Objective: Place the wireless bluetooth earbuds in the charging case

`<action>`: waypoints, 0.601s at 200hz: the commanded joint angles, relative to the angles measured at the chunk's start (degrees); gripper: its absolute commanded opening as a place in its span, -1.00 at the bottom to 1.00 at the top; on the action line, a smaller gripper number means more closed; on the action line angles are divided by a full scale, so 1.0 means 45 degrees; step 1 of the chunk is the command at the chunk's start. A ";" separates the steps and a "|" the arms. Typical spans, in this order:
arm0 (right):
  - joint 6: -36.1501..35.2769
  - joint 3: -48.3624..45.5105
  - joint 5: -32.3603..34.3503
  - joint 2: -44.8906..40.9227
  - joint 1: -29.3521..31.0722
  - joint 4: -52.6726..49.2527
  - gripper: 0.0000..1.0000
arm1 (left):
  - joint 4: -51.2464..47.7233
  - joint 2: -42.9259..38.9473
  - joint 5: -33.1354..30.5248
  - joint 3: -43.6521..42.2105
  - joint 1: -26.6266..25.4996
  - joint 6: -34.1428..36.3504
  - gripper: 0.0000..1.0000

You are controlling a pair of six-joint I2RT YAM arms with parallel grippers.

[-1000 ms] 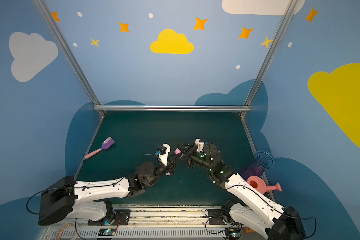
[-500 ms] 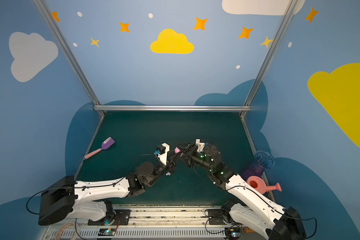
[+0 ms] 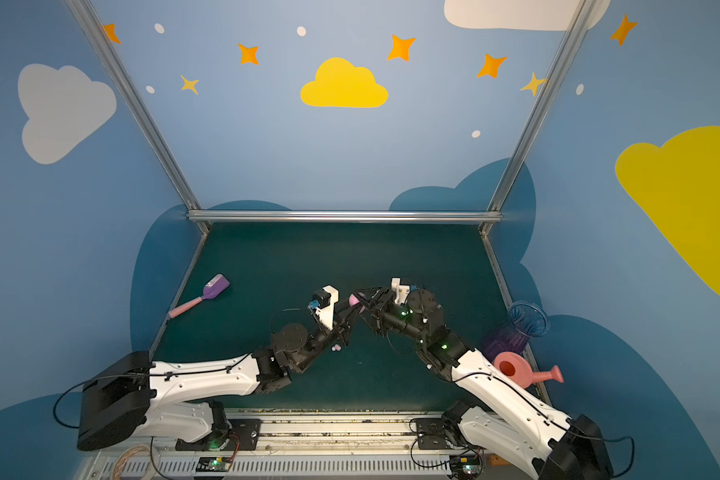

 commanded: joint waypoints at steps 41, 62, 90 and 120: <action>-0.0471 0.0171 0.0070 -0.0109 0.0129 -0.0014 0.04 | -0.0364 0.0087 0.0092 0.0429 -0.0025 0.0010 -0.93; -0.0571 0.0106 0.0314 -0.0241 0.0128 -0.0393 -0.01 | -0.0922 0.0024 -0.0072 0.0610 -0.0006 -0.0187 -0.39; -0.1030 -0.0064 0.0542 -0.0651 -0.0095 -0.1238 -0.06 | -0.2279 -0.0677 -0.0579 0.0525 -0.0004 -0.0547 0.43; -0.1888 -0.0036 -0.0466 -0.1034 -0.0912 -0.2823 -0.06 | -0.4504 -0.2469 -0.0724 -0.0087 0.0085 -0.0645 0.82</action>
